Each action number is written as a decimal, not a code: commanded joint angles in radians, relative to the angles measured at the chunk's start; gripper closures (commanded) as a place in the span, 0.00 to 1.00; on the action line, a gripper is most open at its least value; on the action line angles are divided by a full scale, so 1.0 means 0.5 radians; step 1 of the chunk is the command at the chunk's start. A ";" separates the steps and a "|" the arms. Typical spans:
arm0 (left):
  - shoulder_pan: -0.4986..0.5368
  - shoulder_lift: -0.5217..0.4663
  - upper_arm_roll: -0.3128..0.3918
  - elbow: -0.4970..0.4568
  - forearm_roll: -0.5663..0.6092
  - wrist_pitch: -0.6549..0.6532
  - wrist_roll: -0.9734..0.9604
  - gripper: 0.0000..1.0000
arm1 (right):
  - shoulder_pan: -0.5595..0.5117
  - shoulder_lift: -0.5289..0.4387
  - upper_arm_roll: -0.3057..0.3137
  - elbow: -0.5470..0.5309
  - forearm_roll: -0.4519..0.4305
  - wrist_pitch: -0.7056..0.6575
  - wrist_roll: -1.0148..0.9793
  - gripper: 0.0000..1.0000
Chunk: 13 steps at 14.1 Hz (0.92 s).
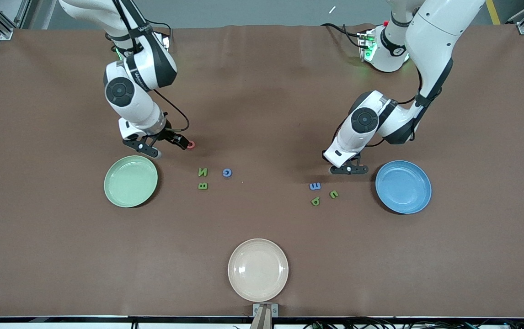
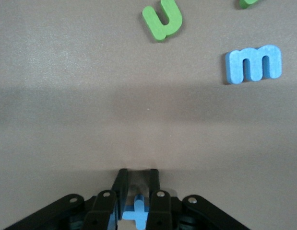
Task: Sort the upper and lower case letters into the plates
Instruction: 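Grasp the blue x with the left gripper while the right gripper grasps the Q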
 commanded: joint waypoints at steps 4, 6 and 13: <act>0.084 -0.109 -0.010 -0.004 0.060 -0.035 -0.047 0.83 | 0.123 0.195 -0.017 -0.125 -0.023 0.397 0.184 0.02; 0.081 -0.109 -0.013 -0.001 0.060 -0.035 -0.047 0.75 | 0.159 0.265 -0.020 -0.125 -0.023 0.464 0.245 0.04; 0.047 -0.118 -0.111 -0.047 0.054 -0.038 -0.151 0.44 | 0.215 0.388 -0.017 -0.122 -0.023 0.563 0.346 0.21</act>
